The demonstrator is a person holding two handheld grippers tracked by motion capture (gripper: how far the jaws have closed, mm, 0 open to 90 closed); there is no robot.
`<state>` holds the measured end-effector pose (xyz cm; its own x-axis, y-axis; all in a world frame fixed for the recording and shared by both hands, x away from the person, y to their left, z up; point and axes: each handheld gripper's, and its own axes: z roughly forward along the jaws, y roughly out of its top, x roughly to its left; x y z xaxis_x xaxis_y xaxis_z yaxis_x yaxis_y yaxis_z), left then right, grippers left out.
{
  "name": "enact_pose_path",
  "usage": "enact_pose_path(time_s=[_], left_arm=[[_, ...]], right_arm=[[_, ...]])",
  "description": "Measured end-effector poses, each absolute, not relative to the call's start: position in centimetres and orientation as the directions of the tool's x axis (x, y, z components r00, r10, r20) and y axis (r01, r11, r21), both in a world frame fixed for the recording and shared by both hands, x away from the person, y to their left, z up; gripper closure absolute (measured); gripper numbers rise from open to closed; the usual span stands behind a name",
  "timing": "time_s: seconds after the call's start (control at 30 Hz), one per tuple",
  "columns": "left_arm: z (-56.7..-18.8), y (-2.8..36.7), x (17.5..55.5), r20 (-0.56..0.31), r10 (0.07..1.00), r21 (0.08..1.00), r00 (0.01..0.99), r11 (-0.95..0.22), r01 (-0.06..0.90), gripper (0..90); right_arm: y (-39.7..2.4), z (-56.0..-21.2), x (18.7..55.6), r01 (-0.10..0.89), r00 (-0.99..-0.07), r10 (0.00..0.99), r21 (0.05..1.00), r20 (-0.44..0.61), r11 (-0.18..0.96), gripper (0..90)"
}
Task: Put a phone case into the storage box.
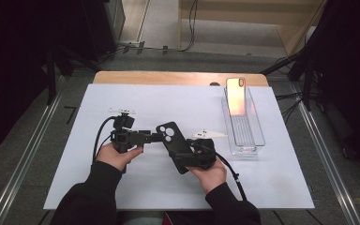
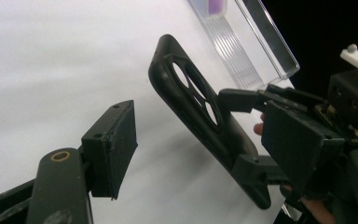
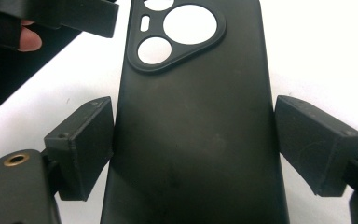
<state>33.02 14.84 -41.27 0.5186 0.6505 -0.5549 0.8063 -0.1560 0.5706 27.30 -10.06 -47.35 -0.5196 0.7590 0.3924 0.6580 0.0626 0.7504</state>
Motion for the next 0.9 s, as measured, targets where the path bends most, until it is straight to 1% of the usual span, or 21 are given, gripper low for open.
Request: enact_pose_path(time_s=[0.23,0.27,0.37,0.47,0.57,0.73,0.77,0.83,0.9], left_arm=[[-41.2,14.3,34.0,-0.551,0.668,0.573,0.5,-0.132,0.809,27.8],[-41.3,14.3,34.2,-0.572,0.655,0.568,0.493,-0.117,0.815,29.5],[-41.5,13.9,34.5,-0.573,0.665,0.558,0.479,-0.112,0.822,30.2],[-41.7,13.7,34.8,-0.585,0.672,0.541,0.455,-0.095,0.836,33.6],[-41.8,13.4,34.9,-0.593,0.679,0.533,0.434,-0.074,0.843,41.9],[-41.9,13.4,35.0,-0.621,0.668,0.529,0.41,-0.028,0.848,65.2],[-42.0,13.4,35.0,-0.63,0.662,0.524,0.405,-0.022,0.851,68.7],[-42.0,13.5,35.0,-0.664,0.638,0.509,0.389,0.005,0.861,71.6],[-42.1,13.6,35.0,-0.674,0.629,0.505,0.389,0.008,0.863,73.3]], right_arm=[[-9.6,-47.6,27.0,0.654,-0.498,0.759,0.757,0.419,0.011,13.4],[-9.4,-47.7,26.9,0.655,-0.495,0.756,0.756,0.428,0.001,13.4],[-9.1,-47.9,26.7,0.656,-0.486,0.753,0.754,0.444,-0.022,13.4],[-8.9,-47.9,26.5,0.644,-0.491,0.747,0.765,0.449,-0.037,13.4],[-8.8,-47.9,26.3,0.628,-0.493,0.742,0.776,0.455,-0.058,13.4],[-8.5,-47.9,26.0,0.612,-0.498,0.736,0.787,0.458,-0.076,13.4],[-8.4,-47.9,26.0,0.606,-0.505,0.733,0.792,0.456,-0.075,13.4],[-8.4,-47.9,25.9,0.598,-0.506,0.734,0.797,0.453,-0.08,13.4],[-8.3,-48.1,26.0,0.592,-0.512,0.736,0.803,0.443,-0.071,13.3]])
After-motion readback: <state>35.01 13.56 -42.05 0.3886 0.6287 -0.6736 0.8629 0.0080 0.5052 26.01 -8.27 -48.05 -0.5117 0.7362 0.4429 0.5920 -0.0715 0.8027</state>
